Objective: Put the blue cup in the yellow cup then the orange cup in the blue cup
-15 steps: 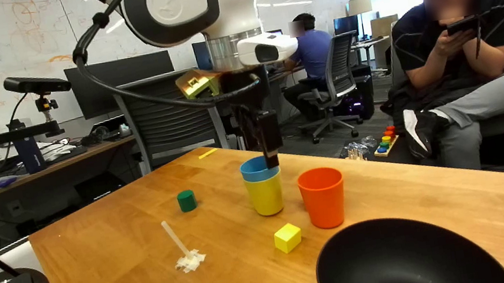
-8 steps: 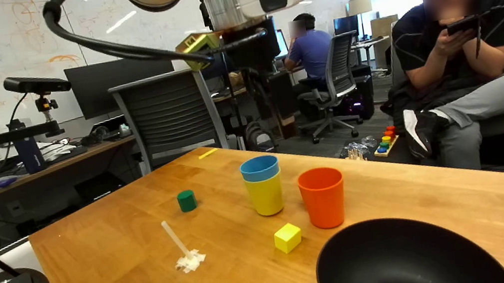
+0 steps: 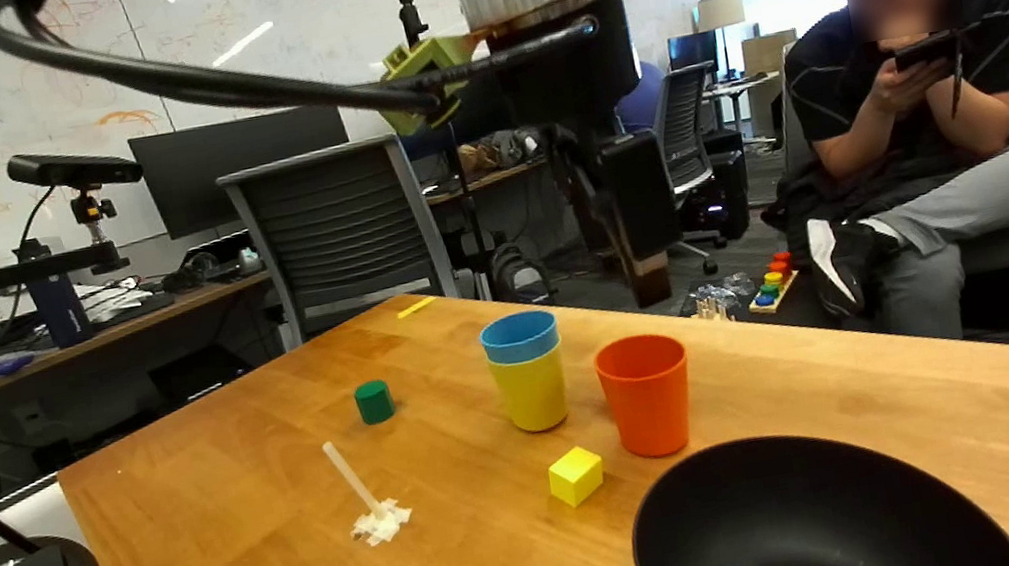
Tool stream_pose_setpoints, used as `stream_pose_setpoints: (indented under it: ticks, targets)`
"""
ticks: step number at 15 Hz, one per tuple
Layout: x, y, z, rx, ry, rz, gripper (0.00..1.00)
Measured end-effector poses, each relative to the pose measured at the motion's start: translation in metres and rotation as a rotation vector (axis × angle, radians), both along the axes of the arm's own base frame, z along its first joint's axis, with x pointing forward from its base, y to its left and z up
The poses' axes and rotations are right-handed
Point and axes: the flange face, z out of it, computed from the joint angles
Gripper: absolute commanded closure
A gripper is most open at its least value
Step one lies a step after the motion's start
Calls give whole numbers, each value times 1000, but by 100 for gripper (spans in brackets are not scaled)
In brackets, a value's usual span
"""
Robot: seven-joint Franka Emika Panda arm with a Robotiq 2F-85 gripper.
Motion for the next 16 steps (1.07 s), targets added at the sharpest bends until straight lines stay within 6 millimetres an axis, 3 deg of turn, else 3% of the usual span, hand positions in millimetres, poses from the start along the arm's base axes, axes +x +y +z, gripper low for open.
stream_pose_setpoints:
  ticks: [4, 16]
  targets:
    - [-5, -14, -16, 6, 25, -25, 0]
    - [29, 4, -65, 16, 83, 19, 0]
